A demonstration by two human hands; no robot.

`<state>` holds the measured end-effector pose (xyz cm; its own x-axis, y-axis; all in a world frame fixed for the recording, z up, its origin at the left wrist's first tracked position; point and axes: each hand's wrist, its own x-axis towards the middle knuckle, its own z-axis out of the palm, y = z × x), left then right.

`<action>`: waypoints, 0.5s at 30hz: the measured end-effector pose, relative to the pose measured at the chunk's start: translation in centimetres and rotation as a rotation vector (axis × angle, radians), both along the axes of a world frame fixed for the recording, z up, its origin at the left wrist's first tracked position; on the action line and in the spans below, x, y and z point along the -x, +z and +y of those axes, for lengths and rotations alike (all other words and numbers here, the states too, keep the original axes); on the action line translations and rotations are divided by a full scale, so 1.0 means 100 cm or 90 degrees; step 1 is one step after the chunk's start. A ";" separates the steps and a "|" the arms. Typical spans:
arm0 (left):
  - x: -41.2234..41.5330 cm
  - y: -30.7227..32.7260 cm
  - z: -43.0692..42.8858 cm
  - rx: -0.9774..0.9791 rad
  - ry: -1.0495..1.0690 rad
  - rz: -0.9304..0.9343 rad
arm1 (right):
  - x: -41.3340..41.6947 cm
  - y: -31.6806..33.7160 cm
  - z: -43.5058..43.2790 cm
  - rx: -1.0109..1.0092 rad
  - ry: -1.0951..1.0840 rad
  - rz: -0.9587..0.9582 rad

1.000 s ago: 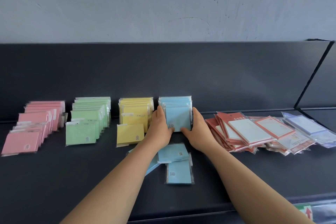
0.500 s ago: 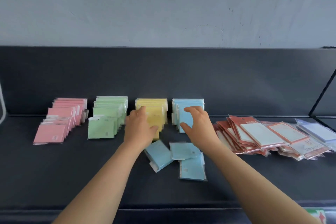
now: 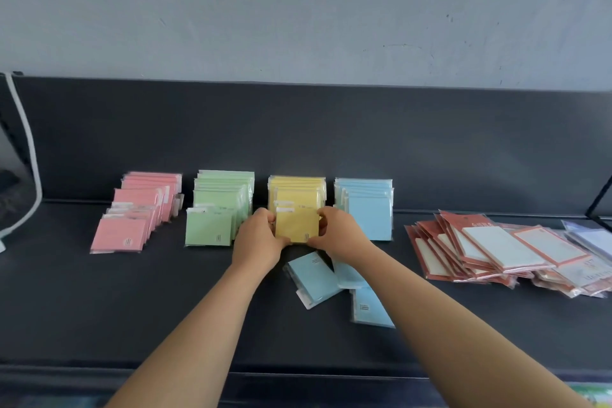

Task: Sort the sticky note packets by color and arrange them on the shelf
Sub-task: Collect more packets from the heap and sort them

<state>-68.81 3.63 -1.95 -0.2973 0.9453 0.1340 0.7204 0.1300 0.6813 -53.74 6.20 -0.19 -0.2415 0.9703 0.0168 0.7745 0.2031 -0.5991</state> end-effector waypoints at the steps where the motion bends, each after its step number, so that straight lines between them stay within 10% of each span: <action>1: 0.000 -0.001 0.003 -0.008 0.004 0.001 | 0.002 0.000 0.002 -0.008 -0.009 -0.001; 15: 0.001 0.001 0.009 -0.017 0.008 -0.034 | 0.002 0.001 0.008 -0.020 -0.029 0.005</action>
<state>-68.95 4.52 -1.87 -0.3170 0.9377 0.1422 0.6812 0.1208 0.7220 -53.97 7.01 -0.05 -0.1966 0.9793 0.0489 0.7791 0.1863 -0.5985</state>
